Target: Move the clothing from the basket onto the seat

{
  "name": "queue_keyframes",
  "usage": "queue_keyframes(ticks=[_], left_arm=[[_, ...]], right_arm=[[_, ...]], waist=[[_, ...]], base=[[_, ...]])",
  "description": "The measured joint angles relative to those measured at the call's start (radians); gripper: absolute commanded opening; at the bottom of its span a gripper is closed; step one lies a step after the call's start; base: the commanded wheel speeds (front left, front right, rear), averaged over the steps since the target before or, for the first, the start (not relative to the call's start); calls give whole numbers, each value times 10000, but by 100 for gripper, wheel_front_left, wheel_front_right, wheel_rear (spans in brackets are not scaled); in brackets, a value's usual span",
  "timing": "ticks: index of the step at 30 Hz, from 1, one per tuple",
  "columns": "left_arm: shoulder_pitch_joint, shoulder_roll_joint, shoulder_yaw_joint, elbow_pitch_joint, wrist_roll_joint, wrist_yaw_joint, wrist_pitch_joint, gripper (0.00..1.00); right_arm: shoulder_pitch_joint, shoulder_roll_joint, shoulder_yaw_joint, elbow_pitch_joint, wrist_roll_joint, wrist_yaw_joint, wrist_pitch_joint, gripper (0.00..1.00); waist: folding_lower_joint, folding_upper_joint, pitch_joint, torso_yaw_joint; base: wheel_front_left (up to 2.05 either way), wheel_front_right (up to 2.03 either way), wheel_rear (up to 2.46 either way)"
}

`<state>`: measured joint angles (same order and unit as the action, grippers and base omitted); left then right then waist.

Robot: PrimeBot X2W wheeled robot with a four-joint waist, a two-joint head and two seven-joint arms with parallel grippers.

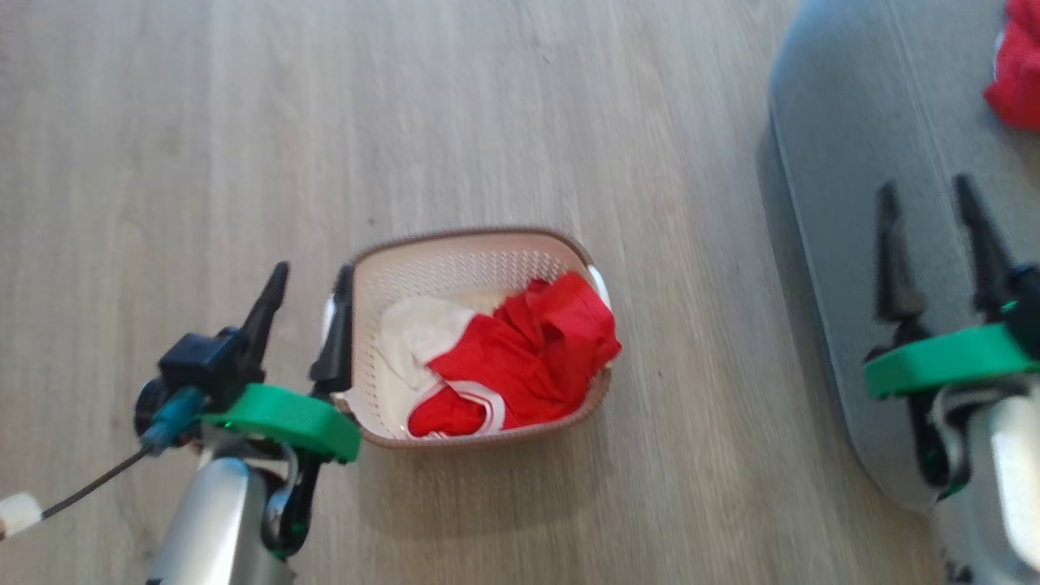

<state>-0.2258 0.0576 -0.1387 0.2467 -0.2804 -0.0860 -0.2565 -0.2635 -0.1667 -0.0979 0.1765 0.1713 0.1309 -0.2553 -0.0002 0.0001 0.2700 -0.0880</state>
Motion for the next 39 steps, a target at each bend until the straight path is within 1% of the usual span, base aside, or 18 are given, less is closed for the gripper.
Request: queue_keyframes(ticks=[4,5,14,22,39], left_arm=[[392,-73,648,102,0,-12,0,100],[489,-82,759,125,2,-52,0,100],[894,-125,1091,299,88,-132,0,100],[941,-142,1129,282,58,-121,0,100],[1053,-151,1233,199,-15,-79,0,100]], right_arm=[[666,376,173,17,-479,0,0,100],[778,385,184,58,-606,0,0,100],[1011,713,144,523,-838,0,0,100],[1208,911,217,790,-838,0,2,100],[1208,934,217,1005,-855,0,2,100]], waist=[[0,0,-673,392],[0,0,-790,450],[0,0,-1554,674],[1,0,-1671,685],[2,-1,-1753,723]], base=[[0,0,0],[0,0,0],[0,0,0],[0,0,0],[0,0,0]])
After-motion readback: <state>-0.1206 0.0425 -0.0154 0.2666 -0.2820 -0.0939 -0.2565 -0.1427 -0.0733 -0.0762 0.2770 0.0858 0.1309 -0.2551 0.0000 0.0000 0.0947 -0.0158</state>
